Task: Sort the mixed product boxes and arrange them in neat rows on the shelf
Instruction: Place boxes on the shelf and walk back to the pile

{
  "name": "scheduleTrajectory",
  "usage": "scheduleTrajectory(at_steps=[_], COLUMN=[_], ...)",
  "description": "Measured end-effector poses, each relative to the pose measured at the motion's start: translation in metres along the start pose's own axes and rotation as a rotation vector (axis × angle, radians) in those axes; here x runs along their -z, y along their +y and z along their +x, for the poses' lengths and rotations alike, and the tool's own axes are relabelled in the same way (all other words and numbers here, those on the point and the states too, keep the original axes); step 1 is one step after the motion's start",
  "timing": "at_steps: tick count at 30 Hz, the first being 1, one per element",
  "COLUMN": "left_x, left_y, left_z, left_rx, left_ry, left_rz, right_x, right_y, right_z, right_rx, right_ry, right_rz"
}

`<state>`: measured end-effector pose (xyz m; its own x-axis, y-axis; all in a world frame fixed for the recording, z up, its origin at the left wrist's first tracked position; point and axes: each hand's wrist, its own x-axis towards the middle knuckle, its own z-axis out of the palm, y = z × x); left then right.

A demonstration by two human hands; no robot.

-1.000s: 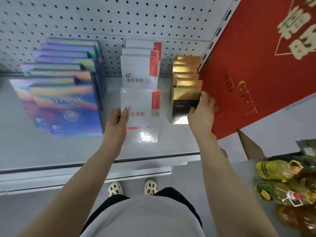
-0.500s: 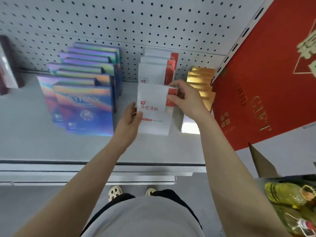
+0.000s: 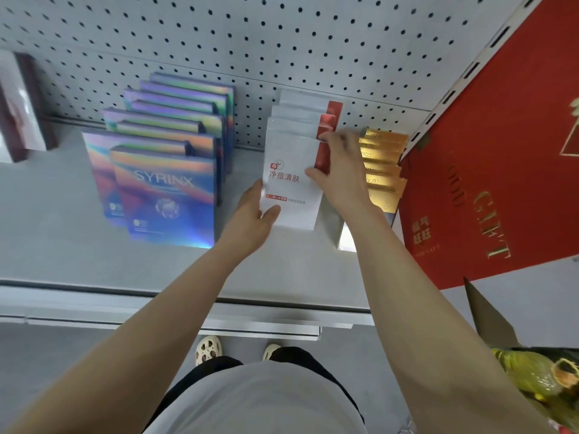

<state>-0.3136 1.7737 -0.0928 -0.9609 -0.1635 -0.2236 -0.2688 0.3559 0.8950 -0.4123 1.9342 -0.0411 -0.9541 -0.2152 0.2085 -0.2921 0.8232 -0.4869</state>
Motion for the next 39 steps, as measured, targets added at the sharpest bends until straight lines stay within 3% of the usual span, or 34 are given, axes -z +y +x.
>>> scheduleTrajectory(at_steps=[7, 12, 16, 24, 39], left_x=[0.007, 0.021, 0.044, 0.133, 0.398], left_y=[0.011, 0.002, -0.018, -0.093, -0.3], left_z=[-0.01, -0.039, -0.074, -0.174, -0.423], left_rx=[-0.03, -0.118, -0.175, -0.019, 0.409], left_ry=[0.033, 0.218, 0.367, 0.578, 1.052], left_rz=[0.035, 0.061, 0.01, -0.086, -0.107], right_x=[0.002, -0.001, -0.018, -0.108, -0.312], right_y=[-0.002, -0.006, -0.017, -0.117, -0.466], right_z=[-0.006, -0.031, -0.064, -0.148, -0.301], right_rx=[0.043, 0.067, 0.141, 0.35, 0.678], right_ry=[0.025, 0.229, 0.244, -0.016, -0.613], right_rz=[-0.105, -0.016, 0.085, 0.183, 0.342])
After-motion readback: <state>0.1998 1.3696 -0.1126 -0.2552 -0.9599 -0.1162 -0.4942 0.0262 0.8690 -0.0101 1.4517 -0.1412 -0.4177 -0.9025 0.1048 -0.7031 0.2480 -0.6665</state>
